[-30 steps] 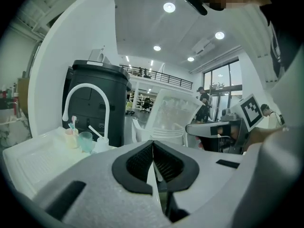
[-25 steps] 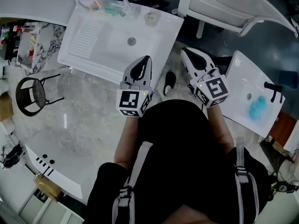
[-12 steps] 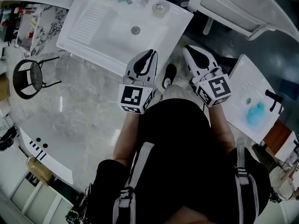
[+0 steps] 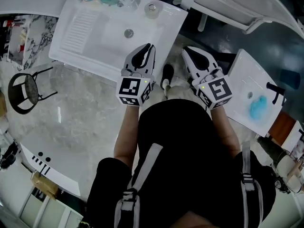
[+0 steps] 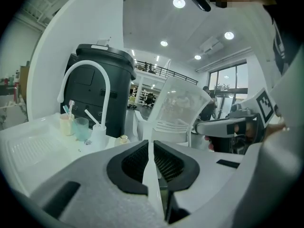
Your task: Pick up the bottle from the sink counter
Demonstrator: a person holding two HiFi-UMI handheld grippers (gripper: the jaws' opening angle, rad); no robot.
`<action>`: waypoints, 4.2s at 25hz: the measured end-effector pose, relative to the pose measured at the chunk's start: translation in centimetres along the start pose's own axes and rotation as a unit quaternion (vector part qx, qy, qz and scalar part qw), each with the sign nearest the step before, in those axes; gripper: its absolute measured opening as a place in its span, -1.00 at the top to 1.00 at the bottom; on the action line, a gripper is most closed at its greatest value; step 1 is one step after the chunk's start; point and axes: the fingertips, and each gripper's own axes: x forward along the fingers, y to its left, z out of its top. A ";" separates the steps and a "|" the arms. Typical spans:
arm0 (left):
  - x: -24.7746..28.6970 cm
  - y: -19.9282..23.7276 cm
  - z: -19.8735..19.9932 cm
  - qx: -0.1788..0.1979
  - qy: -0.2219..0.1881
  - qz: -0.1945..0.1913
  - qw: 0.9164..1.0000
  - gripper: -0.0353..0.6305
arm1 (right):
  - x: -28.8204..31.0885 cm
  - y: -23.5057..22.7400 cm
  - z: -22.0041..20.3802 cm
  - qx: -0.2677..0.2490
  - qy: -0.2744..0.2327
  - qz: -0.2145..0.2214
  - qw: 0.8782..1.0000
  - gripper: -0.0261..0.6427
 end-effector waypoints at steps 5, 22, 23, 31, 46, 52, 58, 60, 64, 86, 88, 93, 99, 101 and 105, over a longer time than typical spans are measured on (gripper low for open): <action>1.9 1.2 -0.8 0.002 0.016 -0.023 1.000 0.73 | 0.0 -0.2 -0.2 0.004 0.007 -0.022 1.000 0.91; 8.4 4.3 -3.1 0.031 0.026 -0.080 0.996 0.25 | 0.3 -2.7 -1.4 0.020 0.029 -0.106 0.994 0.91; 8.8 4.6 -3.2 0.034 0.025 -0.078 0.996 0.22 | 0.4 -2.8 -1.5 0.021 0.030 -0.108 0.993 0.91; 11.4 7.0 -4.2 0.054 0.018 -0.054 0.997 0.05 | 0.8 -3.4 -2.7 0.022 0.047 -0.113 0.992 0.91; 16.2 10.7 -6.3 0.065 0.005 -0.021 0.998 -0.17 | 2.3 -4.7 -4.2 0.029 0.065 -0.112 0.991 0.91; 18.0 11.3 -7.4 0.070 0.007 -0.016 0.997 -0.22 | 2.3 -5.3 -4.7 0.031 0.073 -0.112 0.991 0.91; 19.9 11.2 -7.5 0.103 -0.009 -0.009 0.995 -0.27 | 2.2 -5.7 -5.1 0.036 0.074 -0.117 0.990 0.91; 20.5 11.4 -7.2 0.120 -0.020 0.000 0.993 -0.27 | 2.3 -5.8 -5.1 0.038 0.075 -0.117 0.990 0.91; 21.4 11.8 -6.8 0.139 -0.032 0.016 0.990 -0.27 | 2.3 -6.1 -5.3 0.044 0.076 -0.122 0.989 0.91; 24.1 12.8 -6.9 0.160 -0.020 0.076 0.984 -0.27 | 2.2 -6.6 -5.6 0.051 0.078 -0.127 0.988 0.91; 24.2 12.8 -7.0 0.163 -0.011 0.077 0.983 -0.27 | 2.2 -6.5 -5.6 0.050 0.078 -0.127 0.988 0.91; 24.4 12.8 -7.4 0.170 0.004 0.075 0.983 -0.26 | 2.2 -6.4 -5.9 0.051 0.081 -0.125 0.987 0.91; 24.6 13.1 -7.8 0.175 0.019 0.086 0.981 -0.25 | 2.1 -6.3 -6.2 0.052 0.085 -0.125 0.987 0.91; 24.7 13.0 -7.9 0.178 0.023 0.084 0.980 -0.25 | 2.1 -6.3 -6.1 0.053 0.084 -0.126 0.987 0.91; 24.6 13.1 -7.9 0.176 0.023 0.084 0.981 -0.23 | 1.8 -6.2 -6.3 0.049 0.084 -0.127 0.987 0.91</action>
